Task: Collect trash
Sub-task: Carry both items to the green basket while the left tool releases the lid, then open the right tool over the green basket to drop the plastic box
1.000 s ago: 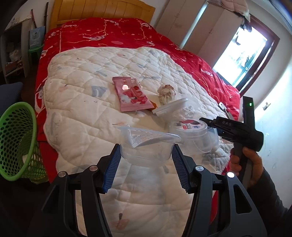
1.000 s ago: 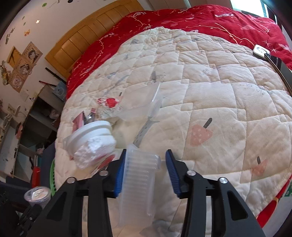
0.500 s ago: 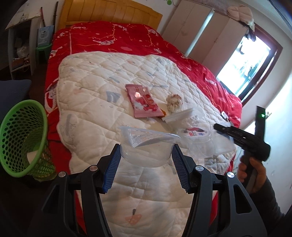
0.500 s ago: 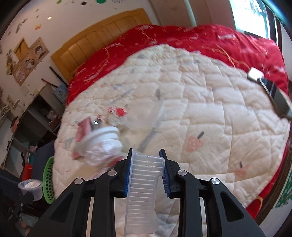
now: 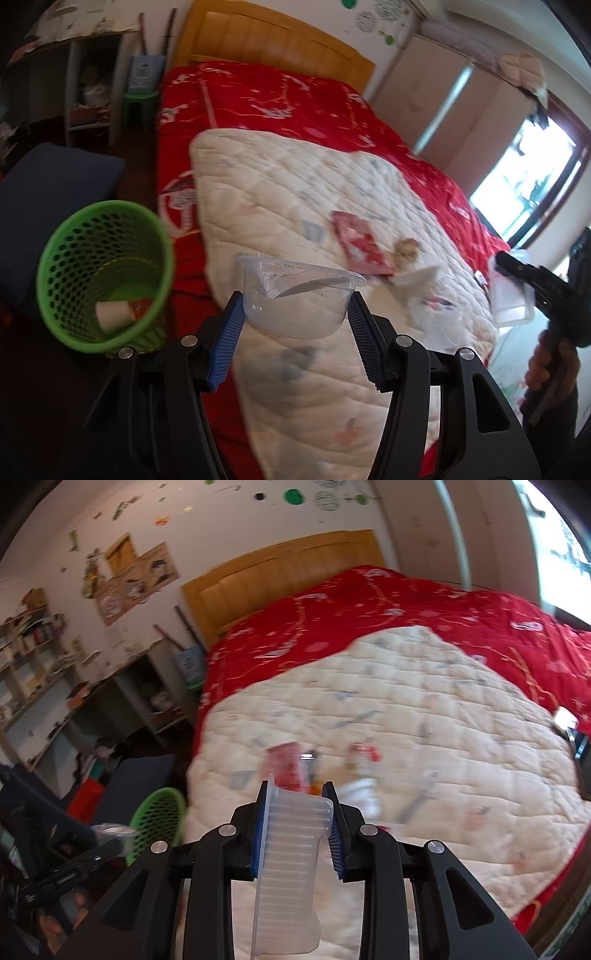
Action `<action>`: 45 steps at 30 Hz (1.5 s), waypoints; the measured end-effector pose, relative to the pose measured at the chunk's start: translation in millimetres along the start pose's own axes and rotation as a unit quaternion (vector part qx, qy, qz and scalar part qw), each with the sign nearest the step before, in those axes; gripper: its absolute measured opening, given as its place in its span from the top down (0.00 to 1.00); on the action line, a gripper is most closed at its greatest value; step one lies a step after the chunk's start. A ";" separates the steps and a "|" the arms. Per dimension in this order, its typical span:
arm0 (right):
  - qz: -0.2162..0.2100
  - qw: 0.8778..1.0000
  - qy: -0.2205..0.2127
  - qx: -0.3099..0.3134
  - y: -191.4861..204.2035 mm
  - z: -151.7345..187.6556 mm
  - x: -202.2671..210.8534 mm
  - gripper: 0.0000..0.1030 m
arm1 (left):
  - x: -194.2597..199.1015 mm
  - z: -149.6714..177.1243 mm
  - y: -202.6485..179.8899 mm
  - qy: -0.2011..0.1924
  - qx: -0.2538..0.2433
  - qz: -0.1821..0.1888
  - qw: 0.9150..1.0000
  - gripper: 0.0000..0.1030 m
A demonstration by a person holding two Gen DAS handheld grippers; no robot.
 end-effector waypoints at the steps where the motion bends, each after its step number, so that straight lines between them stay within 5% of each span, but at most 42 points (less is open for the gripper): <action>1: -0.010 1.000 0.004 0.006 13.6 -0.6 -5.1 0.74 | 1.6 -2.2 9.4 -0.003 0.003 -0.010 1.000 0.45; 13: -0.082 0.994 0.056 0.053 122.0 14.6 -66.3 0.74 | -7.5 -22.0 136.9 0.008 0.061 -0.124 0.990 0.45; 19: -0.100 0.990 0.078 0.068 158.2 20.2 -93.9 0.74 | -28.9 -22.4 180.9 0.035 0.085 -0.149 0.985 0.44; 23: -0.108 0.987 0.087 0.080 175.1 21.6 -107.9 0.74 | -35.6 -19.8 200.3 0.041 0.099 -0.157 0.982 0.44; 27: -0.115 0.985 0.098 0.089 192.1 25.0 -123.7 0.74 | -36.7 -15.2 215.2 0.044 0.115 -0.157 0.980 0.32; 45: -0.167 0.962 0.172 0.129 297.8 57.0 -221.2 0.74 | 5.8 20.0 238.4 0.021 0.154 -0.176 0.972 0.32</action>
Point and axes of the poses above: each gripper's, at about its wrist camera, not at the fingertips, and x roughly against the way its jaws point, y to its left, z to its underside, the point moved 5 cm from there along -x, roughly the way its jaws point, and after that the axes turned 1 degree about x, right-handed, at the moved point
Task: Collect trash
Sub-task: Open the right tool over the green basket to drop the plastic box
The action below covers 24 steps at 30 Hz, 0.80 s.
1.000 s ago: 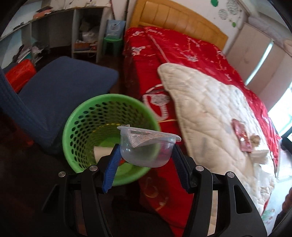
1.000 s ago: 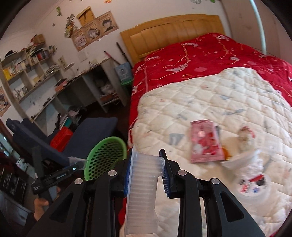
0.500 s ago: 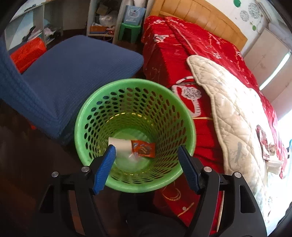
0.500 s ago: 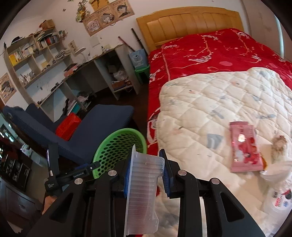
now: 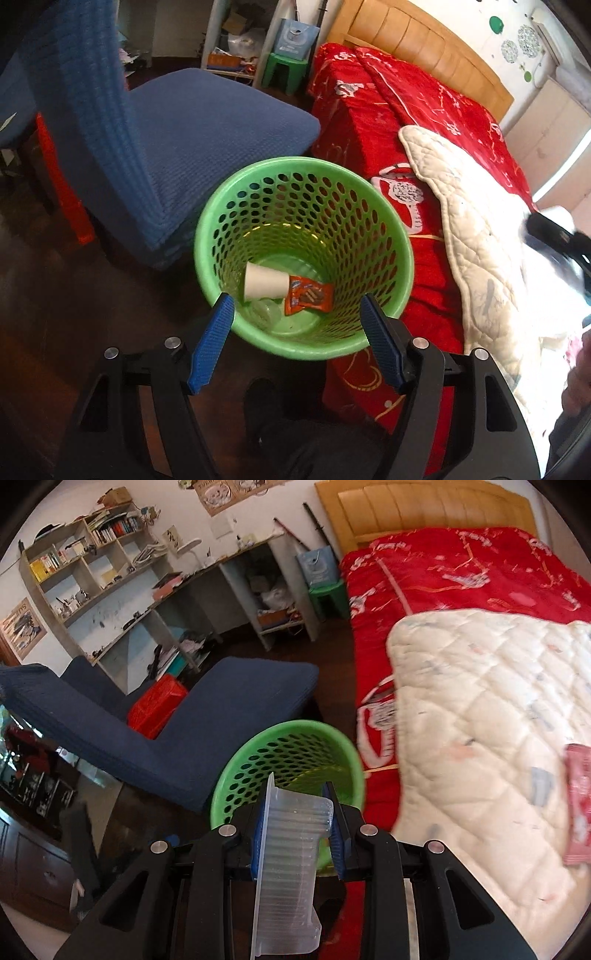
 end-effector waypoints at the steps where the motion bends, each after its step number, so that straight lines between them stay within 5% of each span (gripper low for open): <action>1: 0.000 1.000 0.003 -0.001 1.4 -0.9 -5.8 0.73 | 1.8 1.3 2.2 -0.002 0.003 0.000 1.000 0.32; 7: -0.016 1.000 0.019 -0.017 17.8 -6.3 -44.2 0.73 | 2.6 10.2 12.1 -0.001 0.015 -0.004 1.000 0.32; 12: -0.029 0.999 0.011 -0.025 26.2 -12.2 -50.5 0.55 | 1.7 13.7 17.1 0.001 0.029 -0.001 1.000 0.32; 17: -0.033 0.999 -0.001 -0.034 18.5 -10.5 -29.8 0.55 | 5.5 14.5 12.2 -0.004 0.029 0.003 1.000 0.32; 24: 0.002 1.000 -0.020 -0.023 -8.6 12.9 22.9 0.39 | 18.0 14.8 -13.0 -0.019 -0.005 0.011 1.000 0.32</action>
Point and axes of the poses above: each gripper's, at about its wrist camera, not at the fingertips, and x roughly against the way its jaws point, y to its left, z to its underside, the point moved 5 cm from there along -x, roughly the way its jaws point, and after that the axes turned 1 degree about x, right-handed, at the moved point
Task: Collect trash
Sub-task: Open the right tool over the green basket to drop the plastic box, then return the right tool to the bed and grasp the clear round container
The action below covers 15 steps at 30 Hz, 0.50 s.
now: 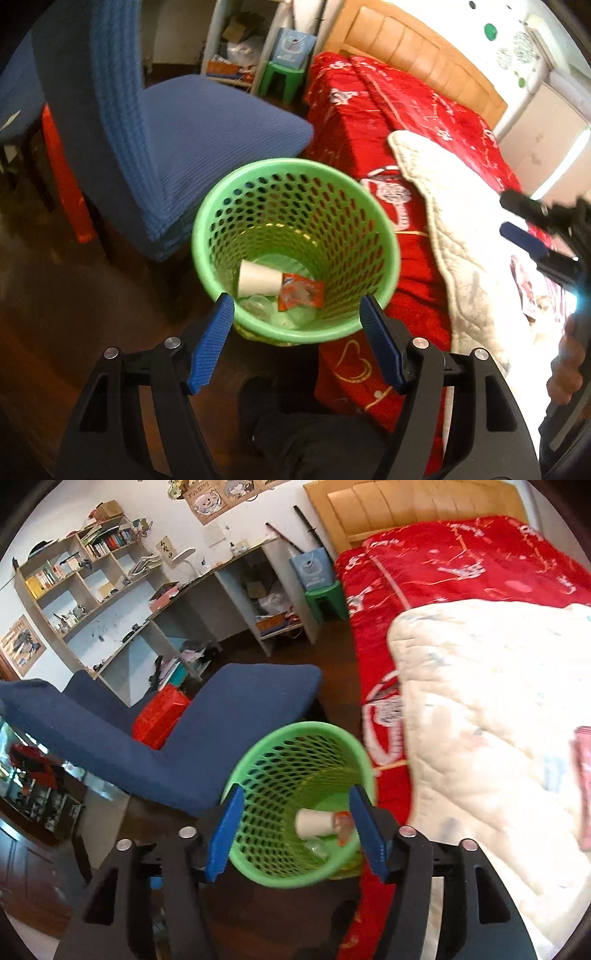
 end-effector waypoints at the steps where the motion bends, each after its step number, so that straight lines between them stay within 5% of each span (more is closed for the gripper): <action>1: 0.006 1.000 -0.002 0.001 -4.2 3.7 5.8 0.38 | 1.8 0.7 -7.0 -0.001 -0.009 0.002 1.000 0.32; 15: 0.122 0.991 -0.052 -0.035 -104.3 65.9 123.1 0.25 | 13.3 15.2 -87.9 0.010 -0.059 0.053 0.997 0.32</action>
Point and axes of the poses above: each gripper's, at about its wrist camera, not at the fingertips, and x roughly against the way its jaws point, y to its left, z to its underside, the point moved 5 cm from there along -x, roughly the way its jaws point, and after that the axes turned 1 degree about x, right-handed, at the moved point
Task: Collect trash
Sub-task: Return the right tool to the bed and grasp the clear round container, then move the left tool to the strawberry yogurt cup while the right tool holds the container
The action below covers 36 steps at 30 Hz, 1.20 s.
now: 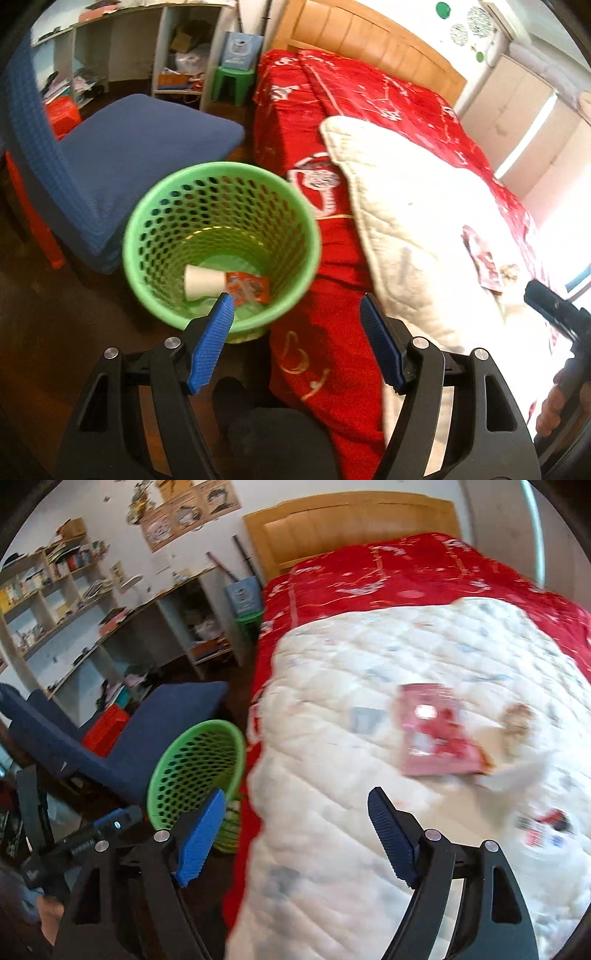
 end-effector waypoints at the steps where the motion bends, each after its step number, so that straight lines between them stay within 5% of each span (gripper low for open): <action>1: 0.010 1.000 -0.005 -0.005 -10.9 3.4 9.1 0.25 | -1.0 0.2 -4.2 0.002 -0.001 0.003 1.000 0.32; 15: 0.132 0.990 -0.033 -0.047 -144.1 56.3 93.7 0.16 | -13.0 11.2 -66.0 0.025 -0.044 0.030 0.998 0.32; 28: 0.124 0.992 0.026 -0.026 -175.0 83.7 53.9 0.16 | -18.7 19.3 -88.6 0.044 -0.060 0.023 0.997 0.32; 36: 0.129 0.991 0.043 -0.005 -177.1 79.8 35.2 0.31 | -23.1 20.9 -97.3 0.052 -0.066 0.023 0.996 0.32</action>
Point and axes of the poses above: each gripper's, at about its wrist camera, not at the fingertips, and x roughly against the way its jaws point, y to its left, z to its underside, the point moved 5 cm from there along -x, roughly the way its jaws point, and after that the axes turned 1 degree about x, right-handed, at the moved point
